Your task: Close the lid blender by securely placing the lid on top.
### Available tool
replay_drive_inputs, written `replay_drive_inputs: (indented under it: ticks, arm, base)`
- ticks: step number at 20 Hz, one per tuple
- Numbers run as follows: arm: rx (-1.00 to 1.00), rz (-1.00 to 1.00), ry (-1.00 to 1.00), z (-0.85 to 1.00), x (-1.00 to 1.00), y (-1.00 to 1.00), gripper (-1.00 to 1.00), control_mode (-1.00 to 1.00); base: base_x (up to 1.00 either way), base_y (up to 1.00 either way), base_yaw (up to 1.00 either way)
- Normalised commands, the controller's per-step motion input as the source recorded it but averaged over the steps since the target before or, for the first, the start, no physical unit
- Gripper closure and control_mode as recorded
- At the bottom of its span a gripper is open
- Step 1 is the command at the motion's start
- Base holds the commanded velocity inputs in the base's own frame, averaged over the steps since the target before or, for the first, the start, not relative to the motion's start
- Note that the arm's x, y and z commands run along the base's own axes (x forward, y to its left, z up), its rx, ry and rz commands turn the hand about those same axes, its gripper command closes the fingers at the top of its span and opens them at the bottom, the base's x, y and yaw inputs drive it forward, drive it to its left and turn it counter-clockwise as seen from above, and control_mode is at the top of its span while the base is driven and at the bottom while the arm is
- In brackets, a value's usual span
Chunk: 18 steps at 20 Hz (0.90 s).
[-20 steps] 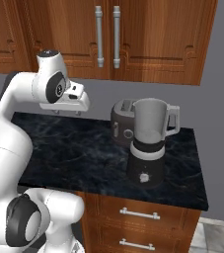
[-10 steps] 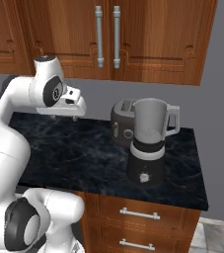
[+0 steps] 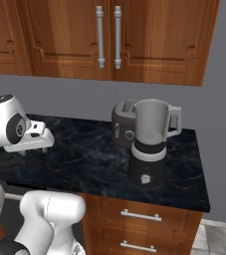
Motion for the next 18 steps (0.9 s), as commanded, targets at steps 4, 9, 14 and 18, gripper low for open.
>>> replay_drive_inputs:
  ticks: [4, 9, 14, 18]
  arm:
    - [-0.02, 0.18, 0.16, -0.47, 0.09, 1.00, -1.00, -1.00]
    - [0.00, 0.16, 0.06, -0.01, 0.57, 0.90, -1.00, -1.00]
    - [0.00, 0.13, 0.07, 0.00, 0.50, 0.96, -1.00, -1.00]
    - [-0.01, 0.02, 0.08, -0.03, 0.29, 1.00, -1.00, -1.00]
  base:
    - [0.00, 0.00, 0.00]
    - [0.00, 0.00, 0.00]
    - [0.00, 0.00, 0.00]
    - [0.00, 0.00, 0.00]
